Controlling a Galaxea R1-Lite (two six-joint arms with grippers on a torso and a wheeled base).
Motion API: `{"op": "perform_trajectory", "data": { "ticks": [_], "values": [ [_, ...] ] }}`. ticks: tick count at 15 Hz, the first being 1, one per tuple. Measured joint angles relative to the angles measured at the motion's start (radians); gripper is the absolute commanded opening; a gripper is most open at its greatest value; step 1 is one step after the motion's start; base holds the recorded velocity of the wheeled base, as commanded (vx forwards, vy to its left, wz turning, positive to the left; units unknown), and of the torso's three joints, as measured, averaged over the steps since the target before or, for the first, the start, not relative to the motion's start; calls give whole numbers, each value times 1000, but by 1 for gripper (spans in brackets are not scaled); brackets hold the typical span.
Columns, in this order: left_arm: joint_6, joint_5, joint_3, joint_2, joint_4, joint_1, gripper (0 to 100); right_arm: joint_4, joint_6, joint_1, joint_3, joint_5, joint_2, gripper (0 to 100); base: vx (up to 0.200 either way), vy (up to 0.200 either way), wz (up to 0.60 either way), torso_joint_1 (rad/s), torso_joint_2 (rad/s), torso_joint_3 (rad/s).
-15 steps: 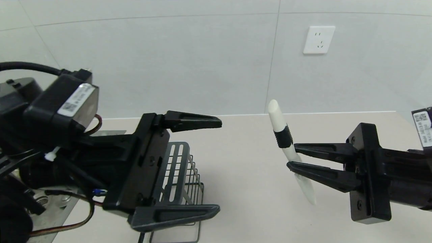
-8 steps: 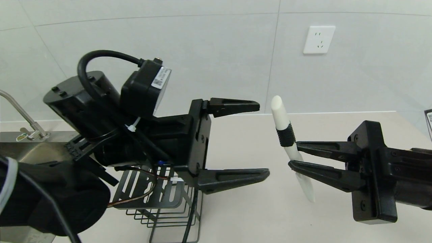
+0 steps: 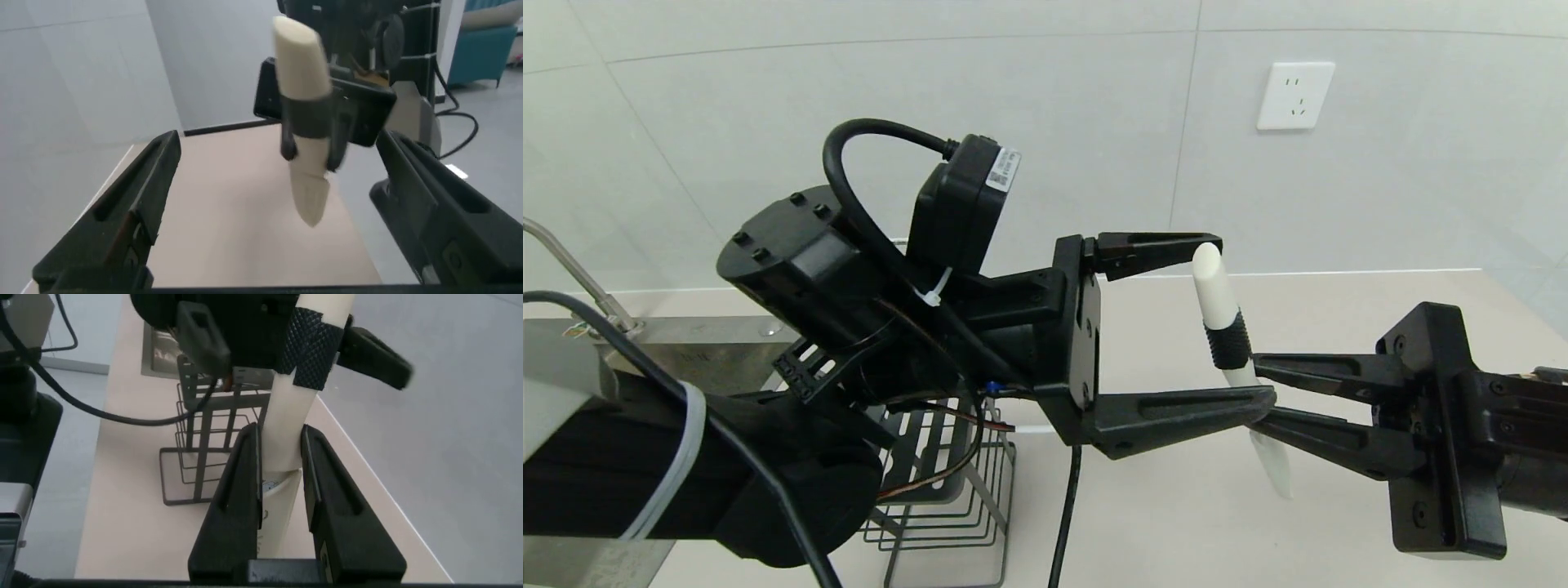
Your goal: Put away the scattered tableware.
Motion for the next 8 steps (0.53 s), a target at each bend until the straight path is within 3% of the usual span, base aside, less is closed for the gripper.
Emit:
{"op": "perform_trajectory", "data": {
  "ticks": [3, 8],
  "values": [
    [-30, 12, 5, -1, -37, -9, 100, 0, -1, -3, 3, 0, -1, 0, 0, 0, 0, 0, 0, 0],
    [-35, 30, 27, 4, -56, -16, 100, -11, -6, -3, -4, -1, 11, 0, 0, 0, 0, 0, 0, 0]
  ]
}}
